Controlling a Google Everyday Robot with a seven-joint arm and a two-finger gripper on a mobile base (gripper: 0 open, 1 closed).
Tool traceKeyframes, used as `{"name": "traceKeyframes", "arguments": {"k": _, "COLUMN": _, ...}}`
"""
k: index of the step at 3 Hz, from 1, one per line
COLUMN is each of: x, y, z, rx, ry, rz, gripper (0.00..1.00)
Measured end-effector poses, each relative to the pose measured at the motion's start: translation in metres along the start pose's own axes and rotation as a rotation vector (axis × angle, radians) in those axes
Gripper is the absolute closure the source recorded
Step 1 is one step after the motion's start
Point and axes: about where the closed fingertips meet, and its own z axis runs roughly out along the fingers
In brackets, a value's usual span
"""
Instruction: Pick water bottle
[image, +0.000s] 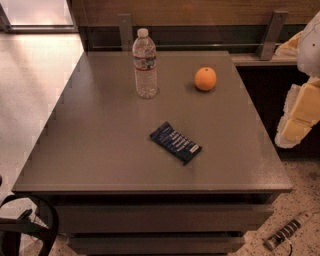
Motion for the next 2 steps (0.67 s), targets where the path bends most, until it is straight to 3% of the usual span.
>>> {"name": "traceKeyframes", "arguments": {"k": 1, "x": 0.0, "y": 0.0, "z": 0.0, "rx": 0.0, "ry": 0.0, "rz": 0.0, "gripper": 0.0}}
{"name": "traceKeyframes", "arguments": {"k": 2, "x": -0.011, "y": -0.012, "z": 0.004, "rx": 0.04, "ry": -0.041, "rz": 0.029, "gripper": 0.0}}
